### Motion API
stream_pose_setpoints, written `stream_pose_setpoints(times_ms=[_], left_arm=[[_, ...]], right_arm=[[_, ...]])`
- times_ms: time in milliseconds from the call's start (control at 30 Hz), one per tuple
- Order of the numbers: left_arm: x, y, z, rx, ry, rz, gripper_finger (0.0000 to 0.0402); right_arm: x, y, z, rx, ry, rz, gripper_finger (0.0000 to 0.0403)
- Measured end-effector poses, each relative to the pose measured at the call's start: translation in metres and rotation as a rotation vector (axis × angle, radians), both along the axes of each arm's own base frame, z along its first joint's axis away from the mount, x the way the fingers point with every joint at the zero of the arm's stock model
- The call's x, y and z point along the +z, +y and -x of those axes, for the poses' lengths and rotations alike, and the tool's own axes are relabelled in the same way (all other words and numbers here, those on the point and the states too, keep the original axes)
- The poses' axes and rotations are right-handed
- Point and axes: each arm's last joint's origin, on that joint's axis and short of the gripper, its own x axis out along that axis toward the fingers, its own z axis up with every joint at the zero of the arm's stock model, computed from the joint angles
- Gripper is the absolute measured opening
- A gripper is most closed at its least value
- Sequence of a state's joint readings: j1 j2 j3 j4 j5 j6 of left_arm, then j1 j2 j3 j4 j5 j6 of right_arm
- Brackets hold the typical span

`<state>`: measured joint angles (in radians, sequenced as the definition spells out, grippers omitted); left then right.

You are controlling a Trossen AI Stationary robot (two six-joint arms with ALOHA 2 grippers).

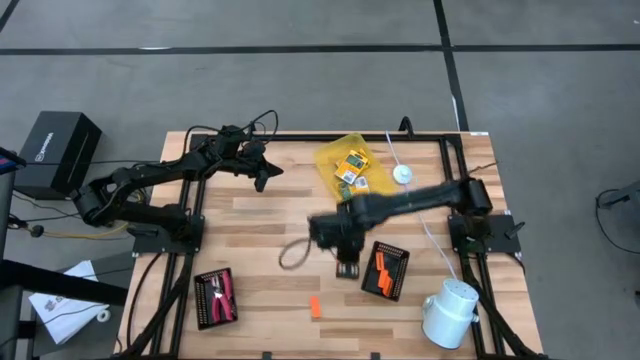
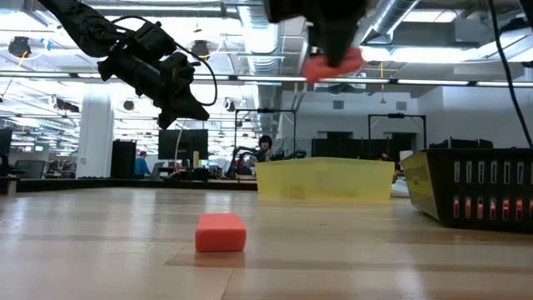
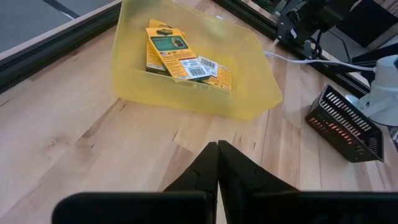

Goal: Pick & Place School Supplies
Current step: Put the orange eraser into the right black bin

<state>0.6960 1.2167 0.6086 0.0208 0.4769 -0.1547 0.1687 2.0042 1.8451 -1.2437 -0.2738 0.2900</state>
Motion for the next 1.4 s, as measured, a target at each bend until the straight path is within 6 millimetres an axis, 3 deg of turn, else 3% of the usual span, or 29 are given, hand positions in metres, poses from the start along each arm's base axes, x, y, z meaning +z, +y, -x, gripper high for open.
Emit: stream_pose_setpoints(times_ms=[200,333,467,567,800,967,1133,1400], left_arm=[[0.0,0.0,0.0,-0.007,-0.003,0.004,0.0],[0.0,-0.001,0.0,-0.023,-0.01,0.012,0.0],[0.0,-0.001,0.0,-0.024,-0.01,0.013,0.0],[0.0,-0.001,0.0,-0.023,-0.01,0.016,0.0],[0.0,-0.001,0.0,-0.02,-0.01,0.021,0.0],[0.0,-0.001,0.0,-0.018,-0.01,0.025,0.0],[0.0,-0.001,0.0,-0.017,-0.01,0.027,0.0],[0.0,-0.001,0.0,-0.01,-0.012,0.04,0.0]], right_arm=[[-0.052,0.051,0.026,-0.093,0.19,0.036,0.002],[-0.085,0.072,0.046,-0.178,0.293,0.027,0.002],[-0.101,0.084,0.059,-0.195,0.344,0.017,0.002],[-0.102,0.087,0.063,-0.208,0.354,0.017,0.002],[-0.053,0.069,0.061,-0.315,0.125,0.003,0.002],[-0.018,0.036,0.082,-0.451,0.082,0.113,0.002],[-0.018,0.007,0.123,-0.586,0.156,0.156,0.002],[-0.049,-0.004,0.18,-0.804,0.171,0.088,0.002]])
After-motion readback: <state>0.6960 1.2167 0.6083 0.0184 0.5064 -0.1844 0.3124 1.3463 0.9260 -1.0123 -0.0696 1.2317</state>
